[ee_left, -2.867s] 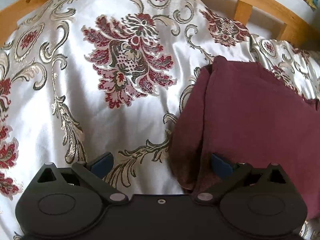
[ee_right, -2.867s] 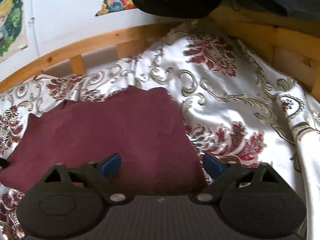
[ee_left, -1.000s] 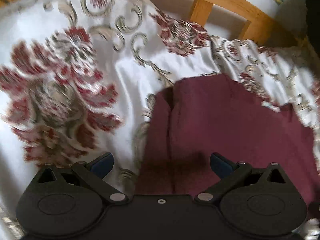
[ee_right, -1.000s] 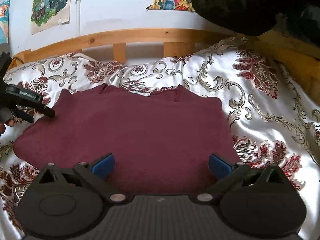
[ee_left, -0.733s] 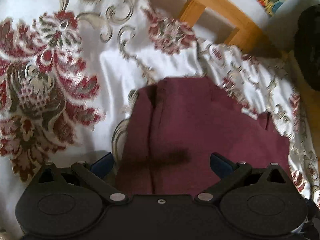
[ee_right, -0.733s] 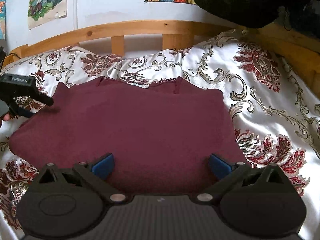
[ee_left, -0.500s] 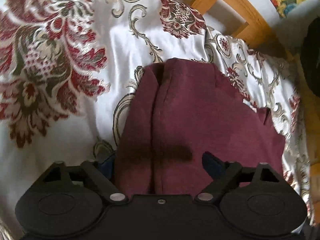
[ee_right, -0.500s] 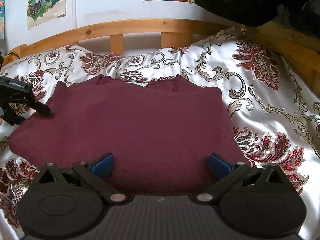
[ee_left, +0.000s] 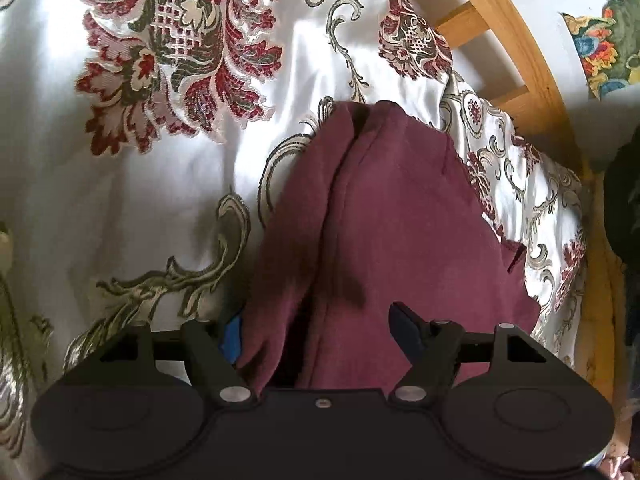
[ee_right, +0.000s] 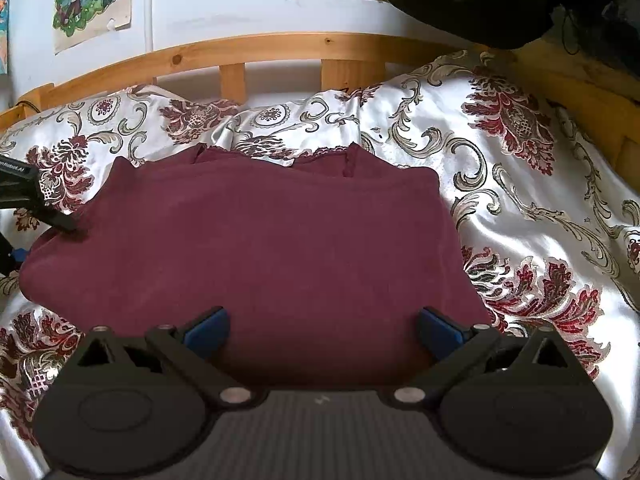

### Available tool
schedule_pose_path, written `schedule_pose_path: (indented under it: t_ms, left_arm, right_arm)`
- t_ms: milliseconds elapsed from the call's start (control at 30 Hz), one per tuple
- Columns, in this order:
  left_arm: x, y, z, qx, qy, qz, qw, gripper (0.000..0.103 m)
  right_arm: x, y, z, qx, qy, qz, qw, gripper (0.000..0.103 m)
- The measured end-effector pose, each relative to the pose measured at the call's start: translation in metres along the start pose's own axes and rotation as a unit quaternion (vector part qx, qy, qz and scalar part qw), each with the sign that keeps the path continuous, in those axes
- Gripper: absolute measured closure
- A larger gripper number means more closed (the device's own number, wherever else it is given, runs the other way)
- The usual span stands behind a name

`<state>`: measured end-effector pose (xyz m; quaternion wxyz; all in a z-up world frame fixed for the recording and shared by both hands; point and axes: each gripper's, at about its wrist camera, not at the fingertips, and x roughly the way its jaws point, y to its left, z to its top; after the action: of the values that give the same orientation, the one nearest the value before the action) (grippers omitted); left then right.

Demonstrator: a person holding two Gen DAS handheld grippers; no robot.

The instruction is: Fold small clothes

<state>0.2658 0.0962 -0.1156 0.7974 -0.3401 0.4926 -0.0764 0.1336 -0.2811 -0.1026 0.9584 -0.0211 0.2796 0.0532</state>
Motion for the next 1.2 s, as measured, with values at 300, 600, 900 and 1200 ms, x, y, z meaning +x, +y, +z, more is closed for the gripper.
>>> schedule_pose_path:
  t_ms: [300,600,900,1200]
  left_arm:
    - [0.002,-0.011,-0.014,0.052,0.024,0.055,0.9969,0.023]
    - [0.005,-0.019,-0.027,0.072,0.051,0.057,0.9945,0.021]
    - [0.000,-0.019,-0.030,0.074,0.033,0.076,0.9938,0.038]
    - [-0.003,-0.025,-0.032,0.080,0.019,0.083,0.9931,0.041]
  right_arm:
    - [-0.002,0.000,0.000,0.000,0.004,-0.003,1.000,0.000]
    - [-0.001,0.002,-0.001,-0.002,0.007,-0.005,1.000,0.000]
    - [-0.006,0.012,-0.002,-0.024,-0.047,-0.006,0.999,0.000]
    - [0.013,0.064,-0.019,-0.161,-0.041,-0.017,0.986,0.000]
